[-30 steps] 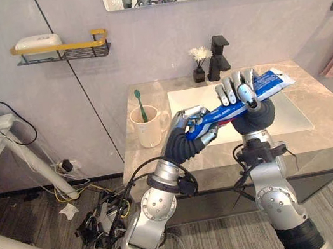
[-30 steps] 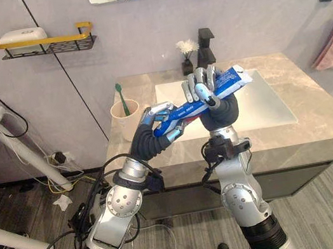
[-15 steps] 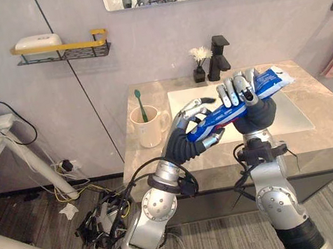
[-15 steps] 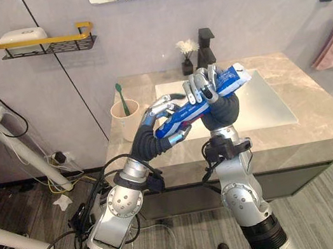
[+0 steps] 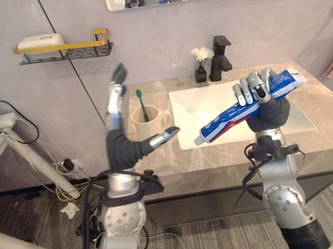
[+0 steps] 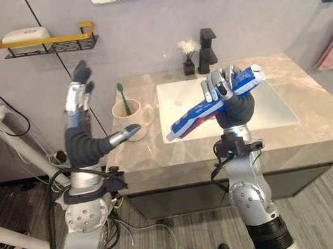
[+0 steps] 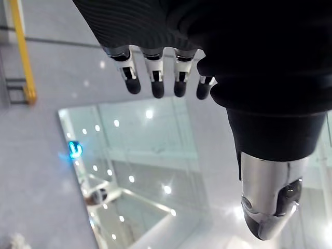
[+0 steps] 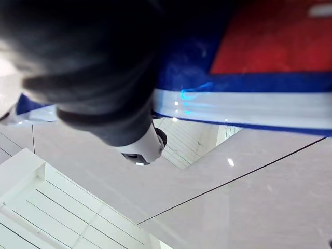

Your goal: Organize washtable

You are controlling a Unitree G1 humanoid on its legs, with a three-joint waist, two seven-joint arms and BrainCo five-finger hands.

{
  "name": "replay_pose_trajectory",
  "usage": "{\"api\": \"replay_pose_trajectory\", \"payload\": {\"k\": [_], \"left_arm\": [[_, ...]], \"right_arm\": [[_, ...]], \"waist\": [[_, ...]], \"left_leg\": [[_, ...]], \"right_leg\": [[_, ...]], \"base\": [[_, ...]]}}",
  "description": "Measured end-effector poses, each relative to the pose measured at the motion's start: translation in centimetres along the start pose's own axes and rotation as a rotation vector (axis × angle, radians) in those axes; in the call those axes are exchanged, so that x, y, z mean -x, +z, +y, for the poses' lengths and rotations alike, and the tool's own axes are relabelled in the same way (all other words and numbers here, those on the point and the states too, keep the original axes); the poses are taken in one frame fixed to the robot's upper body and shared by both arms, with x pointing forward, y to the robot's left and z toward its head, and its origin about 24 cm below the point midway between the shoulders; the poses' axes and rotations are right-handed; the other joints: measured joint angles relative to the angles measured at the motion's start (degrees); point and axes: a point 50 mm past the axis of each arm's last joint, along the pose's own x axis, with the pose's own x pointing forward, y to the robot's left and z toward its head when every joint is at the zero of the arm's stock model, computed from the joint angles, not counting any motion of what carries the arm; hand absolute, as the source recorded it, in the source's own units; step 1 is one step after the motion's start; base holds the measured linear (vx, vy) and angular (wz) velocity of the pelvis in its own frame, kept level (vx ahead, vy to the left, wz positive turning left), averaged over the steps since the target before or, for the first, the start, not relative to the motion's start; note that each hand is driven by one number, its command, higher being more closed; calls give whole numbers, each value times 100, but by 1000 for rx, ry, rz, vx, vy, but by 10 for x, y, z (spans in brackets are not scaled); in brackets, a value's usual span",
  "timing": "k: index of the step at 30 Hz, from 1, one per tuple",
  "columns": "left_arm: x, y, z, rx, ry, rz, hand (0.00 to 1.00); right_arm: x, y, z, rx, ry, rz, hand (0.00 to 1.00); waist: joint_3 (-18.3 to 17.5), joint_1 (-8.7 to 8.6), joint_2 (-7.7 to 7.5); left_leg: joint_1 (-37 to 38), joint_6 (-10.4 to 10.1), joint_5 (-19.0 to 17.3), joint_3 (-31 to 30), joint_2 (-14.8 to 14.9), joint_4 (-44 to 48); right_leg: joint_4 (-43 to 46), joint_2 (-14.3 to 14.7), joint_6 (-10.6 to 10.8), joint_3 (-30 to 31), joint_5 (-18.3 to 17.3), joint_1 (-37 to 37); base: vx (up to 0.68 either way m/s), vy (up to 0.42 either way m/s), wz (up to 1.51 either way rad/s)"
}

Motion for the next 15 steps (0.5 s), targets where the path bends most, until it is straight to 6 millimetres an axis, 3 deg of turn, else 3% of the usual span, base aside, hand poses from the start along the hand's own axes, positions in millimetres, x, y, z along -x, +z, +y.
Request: {"api": "replay_pose_trajectory", "payload": {"k": [7, 9, 10, 15], "left_arm": [[31, -18, 43, -169, 161, 186, 0], [44, -33, 53, -219, 190, 284, 0], [58, -50, 60, -262, 194, 388, 0], [100, -98, 59, -291, 135, 687, 0]], "right_arm": [[2, 14, -12, 92, -51, -46, 100], [1, 22, -20, 130, -87, -72, 100], [-4, 22, -26, 170, -103, -75, 100], [-35, 16, -30, 256, -46, -34, 100]], "waist": [[9, 141, 19], [10, 165, 21], [15, 191, 22], [76, 302, -15]], "left_leg": [[-23, 4, 31, -99, -9, -68], [-32, 6, 66, -172, -23, -108], [-32, -2, 91, -181, -25, -147], [-123, -7, 151, -324, -29, -193]], "right_leg": [[0, -23, 8, -119, -42, 12], [0, -44, 18, -183, -57, 30], [-1, -50, 20, -201, -59, 25], [-1, -67, 11, -352, -74, 2]], "base": [[15, -1, 10], [20, 3, 18], [10, 2, 8], [-4, -8, 14]]}}
